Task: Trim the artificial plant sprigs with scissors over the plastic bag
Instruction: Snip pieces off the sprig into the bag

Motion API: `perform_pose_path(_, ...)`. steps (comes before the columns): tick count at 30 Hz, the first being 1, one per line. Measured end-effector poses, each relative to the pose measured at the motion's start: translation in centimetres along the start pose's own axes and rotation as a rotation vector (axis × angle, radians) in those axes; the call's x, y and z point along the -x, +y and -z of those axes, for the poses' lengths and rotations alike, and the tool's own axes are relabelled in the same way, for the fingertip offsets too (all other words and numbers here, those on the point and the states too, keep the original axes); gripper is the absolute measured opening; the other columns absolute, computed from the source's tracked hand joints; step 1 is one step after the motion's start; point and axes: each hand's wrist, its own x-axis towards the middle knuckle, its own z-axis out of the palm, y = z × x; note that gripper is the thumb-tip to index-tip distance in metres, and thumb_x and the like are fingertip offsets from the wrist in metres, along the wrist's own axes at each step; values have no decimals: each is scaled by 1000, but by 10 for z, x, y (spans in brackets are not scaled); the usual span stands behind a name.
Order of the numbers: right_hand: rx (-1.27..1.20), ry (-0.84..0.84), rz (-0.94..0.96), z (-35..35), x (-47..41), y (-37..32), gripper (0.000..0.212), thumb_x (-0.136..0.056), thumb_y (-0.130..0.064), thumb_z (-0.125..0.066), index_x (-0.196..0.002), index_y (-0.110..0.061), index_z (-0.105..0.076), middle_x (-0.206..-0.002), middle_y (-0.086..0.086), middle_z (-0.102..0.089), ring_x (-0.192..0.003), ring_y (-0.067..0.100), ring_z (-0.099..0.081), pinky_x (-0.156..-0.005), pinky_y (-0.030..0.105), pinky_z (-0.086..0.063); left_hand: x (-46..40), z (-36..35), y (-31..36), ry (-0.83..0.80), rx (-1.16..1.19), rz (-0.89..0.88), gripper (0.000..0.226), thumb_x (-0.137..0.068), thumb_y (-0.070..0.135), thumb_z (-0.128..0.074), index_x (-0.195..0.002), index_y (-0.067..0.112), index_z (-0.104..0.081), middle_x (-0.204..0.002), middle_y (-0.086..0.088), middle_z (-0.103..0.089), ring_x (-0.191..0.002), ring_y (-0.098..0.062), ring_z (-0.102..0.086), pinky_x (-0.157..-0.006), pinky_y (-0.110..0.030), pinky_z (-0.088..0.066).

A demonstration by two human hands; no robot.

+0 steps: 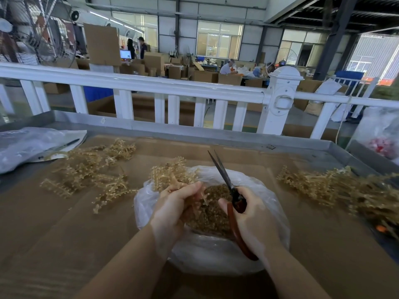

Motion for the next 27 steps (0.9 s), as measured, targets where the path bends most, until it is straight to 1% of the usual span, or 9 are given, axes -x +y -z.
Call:
perform_pose_path(3,18,6,-2,5,0,-3,14,-85,-49,-63,-89,-38,-55,-72,-23,-60,-72,-5,-57,-57,9,-37,-2,-2,0,-19,86,-12,42,-58,6,-74,-98,2,-61,-72,-8,-70,-55,-14,-67,-45,-22,-53)
perform_pose_path(7,82,-41,107,15,5,-11,21,-88,-45,-61,-74,-37,-47,-75,-51,-47,-77,-25,-46,-67,-5,-30,-6,-2,0,-34,211,-12,37,-60,-3,-67,-96,6,-63,-75,-9,-73,-65,-15,-71,-60,-25,-58)
perform_pose_path(9,71,-81,118,15,6,-11,24,-89,-43,-61,-72,-34,-47,-72,-44,-51,-72,-20,-49,-66,-2,-33,-8,-3,0,-28,262,-5,36,-65,-9,-65,-99,4,-62,-74,-10,-72,-65,-17,-71,-63,-27,-59)
perform_pose_path(11,31,-128,113,14,7,-9,22,-88,-44,-60,-74,-30,-49,-66,-20,-58,-66,-9,-53,-62,4,-37,-10,-4,-1,-10,307,13,30,-73,-11,-62,-99,3,-62,-71,-9,-72,-63,-16,-71,-59,-27,-59)
perform_pose_path(13,32,-161,119,12,9,-8,21,-88,-47,-58,-79,-30,-51,-65,-8,-57,-68,-3,-54,-63,7,-38,-11,-6,0,13,329,32,23,-78,-11,-61,-96,3,-62,-69,-8,-71,-63,-16,-70,-54,-24,-58)
perform_pose_path(18,165,-181,163,11,12,-4,26,-85,-58,-52,-86,-32,-50,-71,-10,-54,-72,1,-51,-60,15,-33,-10,-7,1,45,363,51,33,-83,-9,-59,-114,1,-58,-89,-13,-69,-79,-20,-68,-57,-25,-59)
perform_pose_path(21,204,-179,182,10,12,-5,27,-85,-60,-49,-90,-34,-51,-73,-11,-53,-76,0,-49,-60,14,-31,-8,-8,1,54,335,50,36,-83,-10,-58,-118,0,-57,-82,-13,-70,-65,-18,-70,-53,-24,-58)
perform_pose_path(25,245,-175,212,11,11,-7,28,-86,-61,-47,-93,-34,-51,-76,-11,-53,-77,0,-49,-60,13,-32,-7,-9,0,47,273,41,40,-84,-11,-56,-123,-5,-55,-89,-14,-67,-78,-20,-66,-57,-24,-59)
perform_pose_path(27,259,-177,216,11,11,-8,30,-86,-61,-47,-93,-33,-51,-76,-11,-54,-77,0,-49,-60,12,-32,-7,-8,0,49,253,36,39,-83,-12,-57,-122,-5,-56,-83,-13,-68,-76,-19,-66,-54,-22,-58)
